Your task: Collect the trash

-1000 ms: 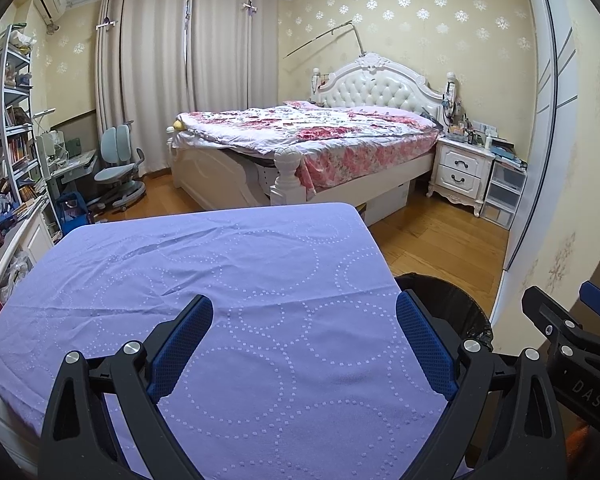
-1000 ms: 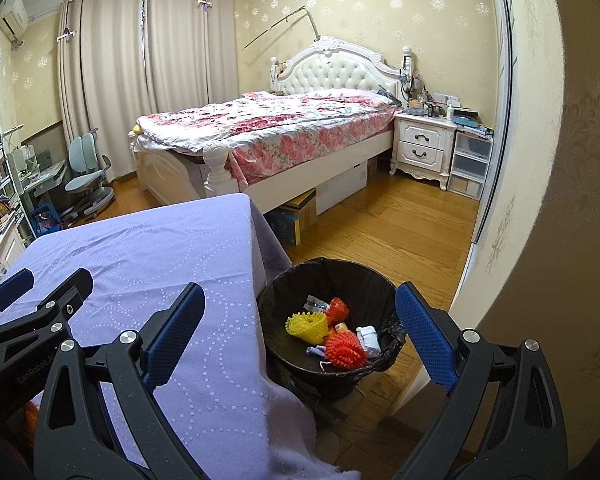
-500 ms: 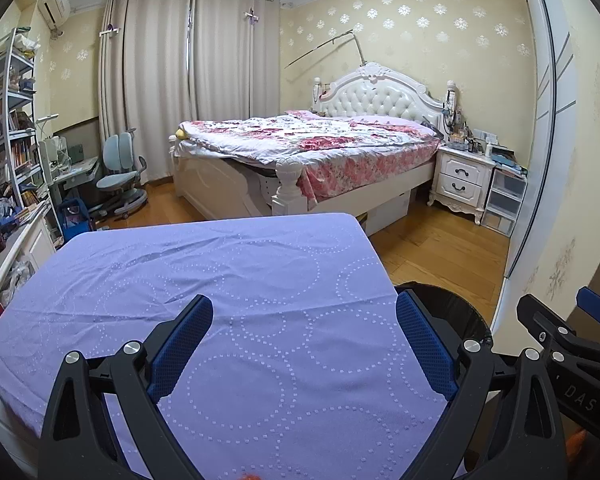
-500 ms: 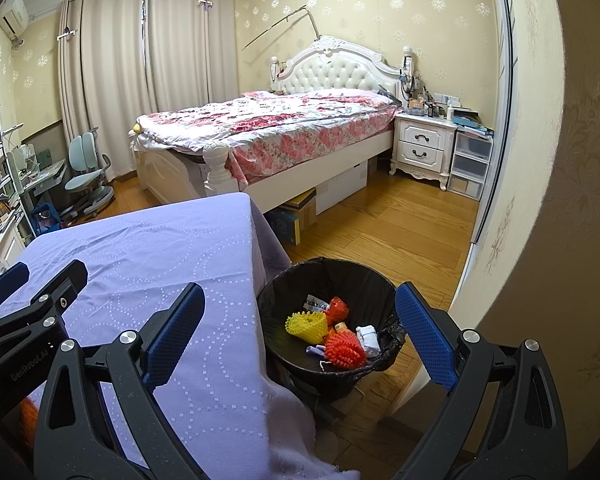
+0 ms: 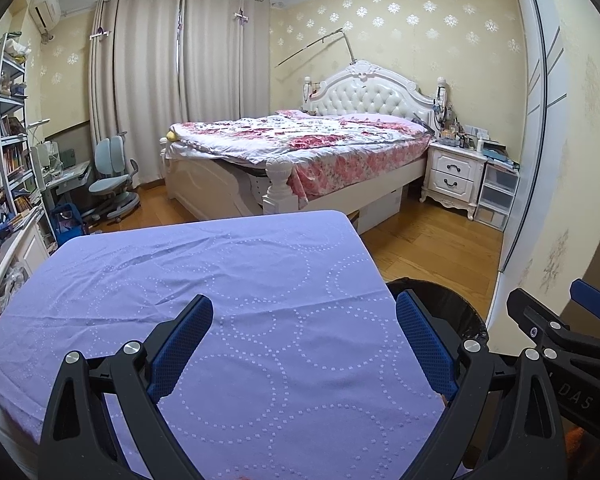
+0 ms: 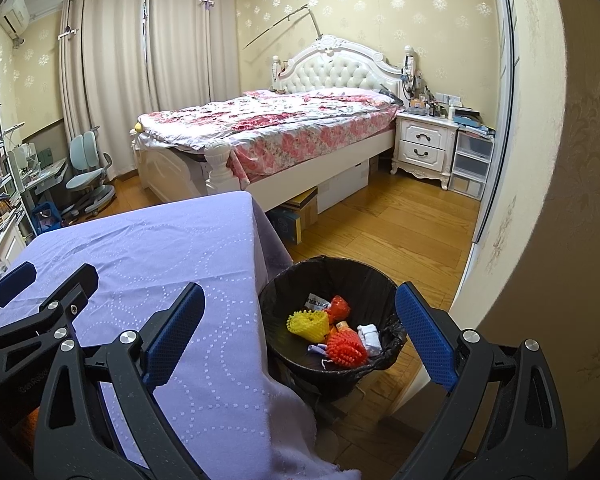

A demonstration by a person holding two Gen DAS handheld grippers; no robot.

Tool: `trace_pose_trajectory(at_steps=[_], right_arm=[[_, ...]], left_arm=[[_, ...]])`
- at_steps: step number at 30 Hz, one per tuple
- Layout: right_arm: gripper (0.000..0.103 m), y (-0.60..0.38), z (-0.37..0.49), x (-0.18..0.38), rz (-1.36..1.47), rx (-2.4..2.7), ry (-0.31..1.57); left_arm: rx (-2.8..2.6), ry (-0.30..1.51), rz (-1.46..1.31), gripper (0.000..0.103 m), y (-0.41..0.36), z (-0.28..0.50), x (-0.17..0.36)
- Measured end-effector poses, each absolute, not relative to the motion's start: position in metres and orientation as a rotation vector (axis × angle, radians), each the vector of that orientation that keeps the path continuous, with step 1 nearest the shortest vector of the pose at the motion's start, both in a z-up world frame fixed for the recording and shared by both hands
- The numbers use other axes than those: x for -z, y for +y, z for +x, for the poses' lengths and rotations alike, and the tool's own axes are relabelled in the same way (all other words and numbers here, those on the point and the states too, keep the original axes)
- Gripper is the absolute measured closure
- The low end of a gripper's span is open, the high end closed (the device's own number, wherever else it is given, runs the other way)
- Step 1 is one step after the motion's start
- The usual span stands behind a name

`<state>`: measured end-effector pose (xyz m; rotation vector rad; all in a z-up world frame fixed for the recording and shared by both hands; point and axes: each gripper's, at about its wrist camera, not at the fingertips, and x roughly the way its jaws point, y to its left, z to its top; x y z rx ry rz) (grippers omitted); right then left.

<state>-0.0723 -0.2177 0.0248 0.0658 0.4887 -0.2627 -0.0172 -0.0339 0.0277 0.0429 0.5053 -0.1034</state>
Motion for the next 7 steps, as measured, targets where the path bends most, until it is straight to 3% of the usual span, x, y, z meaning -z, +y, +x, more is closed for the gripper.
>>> trace_pose_trajectory(at_steps=[7], right_arm=[[0.009, -0.209, -0.063, -0.011, 0.068, 0.227, 0.535]], left_arm=[[0.086, 0.552, 0.04, 0.011, -0.025, -0.006, -0.019]])
